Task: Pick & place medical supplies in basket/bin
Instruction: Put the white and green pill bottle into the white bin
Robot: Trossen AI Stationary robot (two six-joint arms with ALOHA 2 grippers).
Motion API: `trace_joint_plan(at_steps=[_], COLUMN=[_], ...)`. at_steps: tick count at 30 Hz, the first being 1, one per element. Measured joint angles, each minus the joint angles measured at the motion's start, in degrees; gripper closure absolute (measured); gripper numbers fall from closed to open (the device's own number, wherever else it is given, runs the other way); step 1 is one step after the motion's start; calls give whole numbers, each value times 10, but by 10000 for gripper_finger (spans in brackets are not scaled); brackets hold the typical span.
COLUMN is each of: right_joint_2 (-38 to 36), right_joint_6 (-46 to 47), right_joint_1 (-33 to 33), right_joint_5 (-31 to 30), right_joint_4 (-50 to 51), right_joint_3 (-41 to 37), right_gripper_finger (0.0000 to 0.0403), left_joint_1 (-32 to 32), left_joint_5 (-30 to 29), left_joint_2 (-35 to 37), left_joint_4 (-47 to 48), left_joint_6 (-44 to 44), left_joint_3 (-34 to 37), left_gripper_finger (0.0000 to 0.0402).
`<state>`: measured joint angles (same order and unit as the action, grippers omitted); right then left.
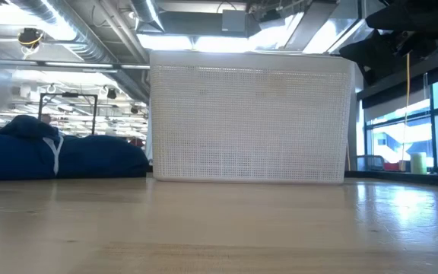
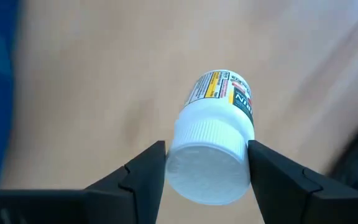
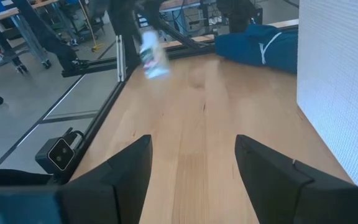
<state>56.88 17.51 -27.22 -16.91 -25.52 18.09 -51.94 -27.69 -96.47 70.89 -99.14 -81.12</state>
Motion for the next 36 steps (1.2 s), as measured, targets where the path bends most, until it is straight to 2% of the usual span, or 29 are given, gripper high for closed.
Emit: trace_joint_plan(at_steps=[2,4,6,8,11,13,16,18,21,24,27,32,36], right_joint_2=[0,0,0,0,0,0,0,0,0,0,0,0,0], right_joint_6=[-1,-8,-18,-29,-40,-54,-61,-60,-59,-45,-43,-45,-45], right_joint_1=[0,0,0,0,0,0,1,1,1,1,1,7,20], right_joint_5=[0,-1,-1,-7,-39,-68,-108,-121,-124,-124,-123,-132,-135], right_joint_4=[0,0,0,0,0,0,0,1,3,8,13,13,13], right_joint_3=[0,0,0,0,0,0,0,0,0,0,0,0,0], right_gripper_finger=[171,171,171,171,171,171,171,171,171,171,171,171,171], left_joint_1=[32,71,120,181,286,354,442,490,547,594,637,694,720], left_joint_5=[-109,-193,-243,-252,-220,-166,-58,23,123,167,175,139,189], left_joint_2=[22,45,68,92,116,125,131,132,132,135,138,116,90], left_joint_4=[-1,-4,-11,-38,-116,-197,-343,-434,-507,-518,-490,-411,-391], left_joint_6=[71,144,212,294,472,613,797,872,932,959,973,971,1011], left_joint_3=[0,0,0,0,0,0,0,0,0,0,-1,0,0], left_gripper_finger=[203,205,206,206,205,206,208,209,219,244,276,319,341])
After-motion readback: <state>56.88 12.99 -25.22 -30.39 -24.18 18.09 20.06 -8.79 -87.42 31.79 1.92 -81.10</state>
